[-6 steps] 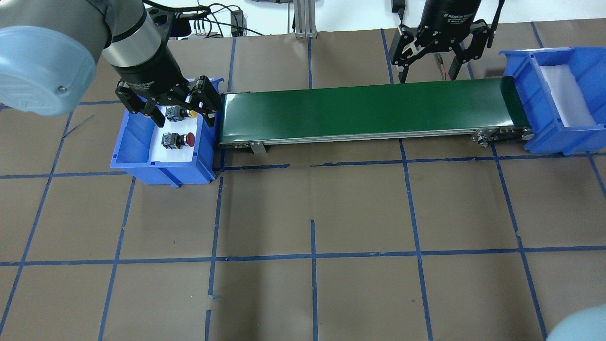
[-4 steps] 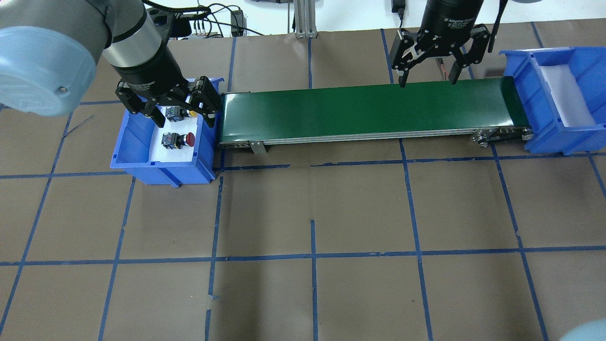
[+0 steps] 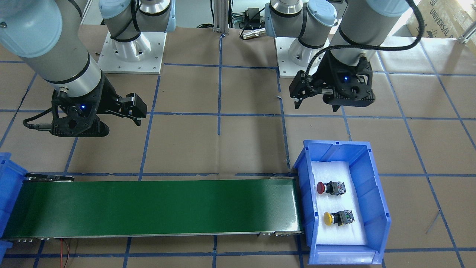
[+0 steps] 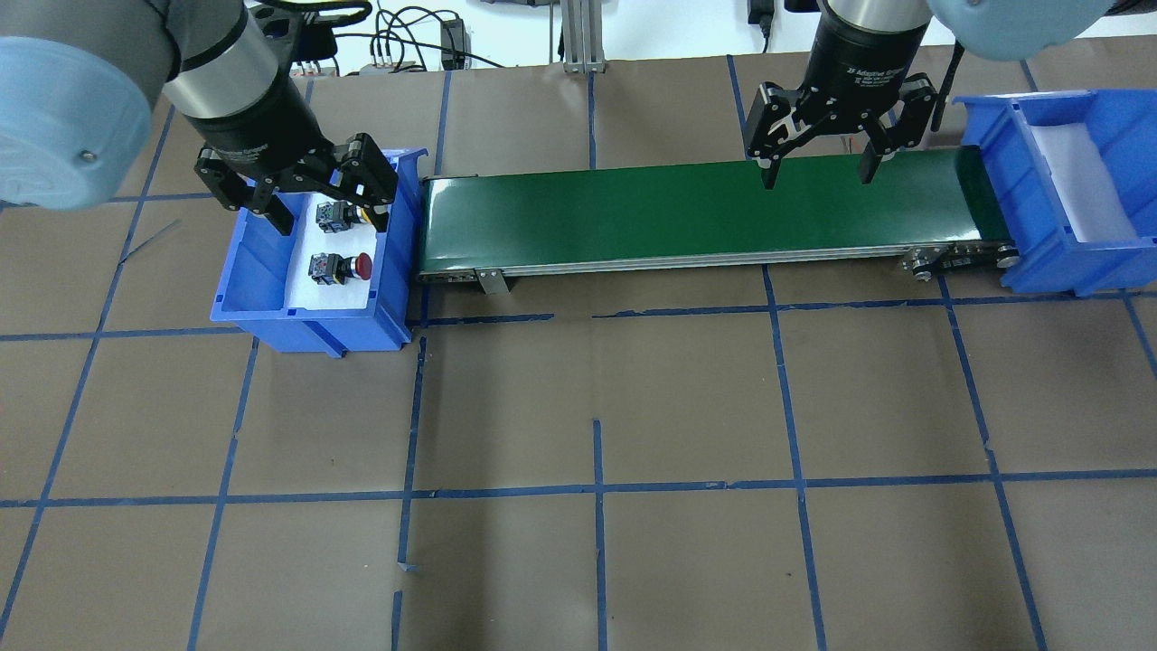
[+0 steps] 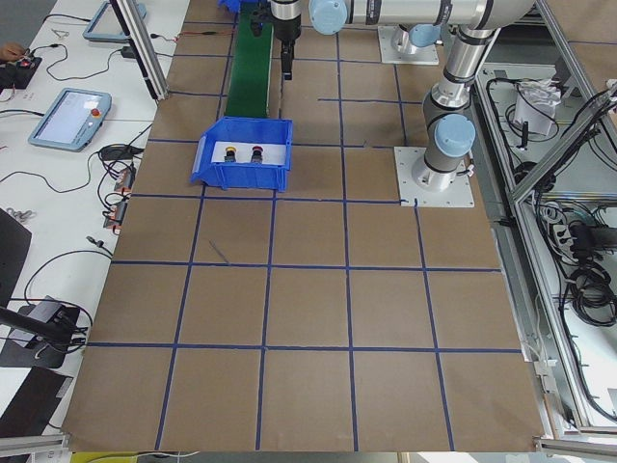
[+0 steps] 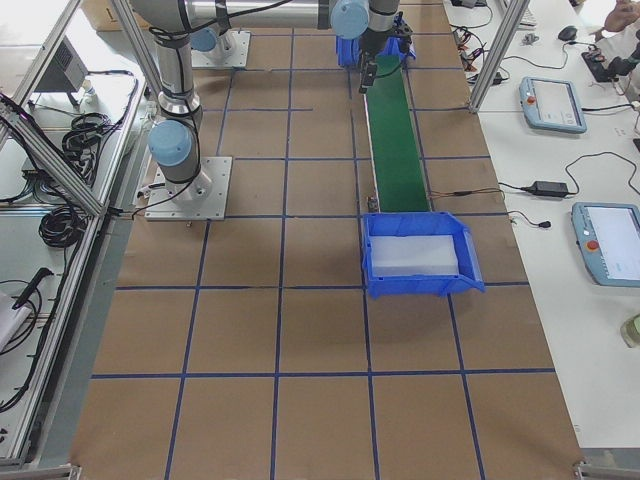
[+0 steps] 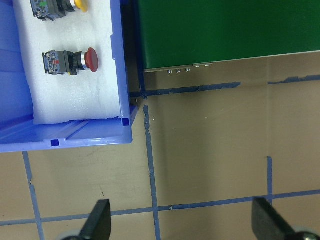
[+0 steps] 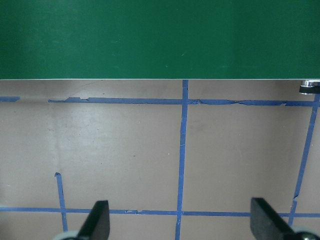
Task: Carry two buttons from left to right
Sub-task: 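Move the left gripper down over the red-capped button in the bin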
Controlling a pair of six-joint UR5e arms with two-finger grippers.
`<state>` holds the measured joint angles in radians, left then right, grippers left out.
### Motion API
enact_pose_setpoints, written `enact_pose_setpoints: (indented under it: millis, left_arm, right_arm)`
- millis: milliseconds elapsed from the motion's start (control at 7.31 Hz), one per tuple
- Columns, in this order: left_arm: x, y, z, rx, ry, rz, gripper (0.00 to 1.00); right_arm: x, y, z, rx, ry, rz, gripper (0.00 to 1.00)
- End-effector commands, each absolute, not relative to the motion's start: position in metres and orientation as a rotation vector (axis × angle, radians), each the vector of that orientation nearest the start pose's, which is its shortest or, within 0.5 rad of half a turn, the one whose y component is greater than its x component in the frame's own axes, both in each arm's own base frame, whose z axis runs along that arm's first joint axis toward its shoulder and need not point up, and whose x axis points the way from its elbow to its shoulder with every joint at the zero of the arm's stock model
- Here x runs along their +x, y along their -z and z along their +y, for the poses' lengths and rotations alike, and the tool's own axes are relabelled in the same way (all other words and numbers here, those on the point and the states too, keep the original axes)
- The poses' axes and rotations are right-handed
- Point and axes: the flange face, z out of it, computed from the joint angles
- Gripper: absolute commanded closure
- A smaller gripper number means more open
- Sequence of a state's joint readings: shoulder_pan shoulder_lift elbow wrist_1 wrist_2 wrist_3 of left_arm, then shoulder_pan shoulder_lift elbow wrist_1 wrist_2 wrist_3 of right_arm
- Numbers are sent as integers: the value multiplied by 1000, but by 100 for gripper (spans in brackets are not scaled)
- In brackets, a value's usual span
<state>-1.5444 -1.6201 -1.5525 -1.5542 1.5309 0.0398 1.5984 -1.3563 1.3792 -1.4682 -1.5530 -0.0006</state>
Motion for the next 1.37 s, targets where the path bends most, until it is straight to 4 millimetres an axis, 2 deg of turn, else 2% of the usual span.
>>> enact_pose_setpoints:
  millis: [0, 137, 410, 547, 684, 821, 958, 1094, 1231]
  left_arm:
    - [-67, -472, -541, -98, -8, 3182, 0]
    - [-49, -450, -564, -33, 5, 3184, 1]
    - [-40, -396, -605, 311, 31, 3175, 1]
    - [-37, -372, -620, 609, 32, 3128, 1]
    - [-36, -344, -633, 982, 52, 3015, 1]
    - [-35, -320, -636, 1299, 30, 2897, 1]
    - [-31, -307, -633, 1592, 1, 2759, 1]
    - [-23, -290, -640, 1788, -3, 2647, 1]
    - [-20, -268, -653, 1893, -27, 2560, 1]
  right_arm:
    - [150, -456, -566, -41, -199, 3118, 0]
    - [150, -455, -566, -41, -201, 3117, 0]
    - [150, -454, -566, -41, -206, 3115, 0]
    - [149, -451, -568, -38, -211, 3114, 0]
    - [149, -451, -568, -38, -211, 3114, 0]
    - [149, -452, -567, -36, -209, 3114, 0]
    - [149, -452, -567, -39, -211, 3116, 0]
    - [149, -451, -568, -36, -213, 3114, 0]
    - [148, -451, -568, -36, -213, 3116, 0]
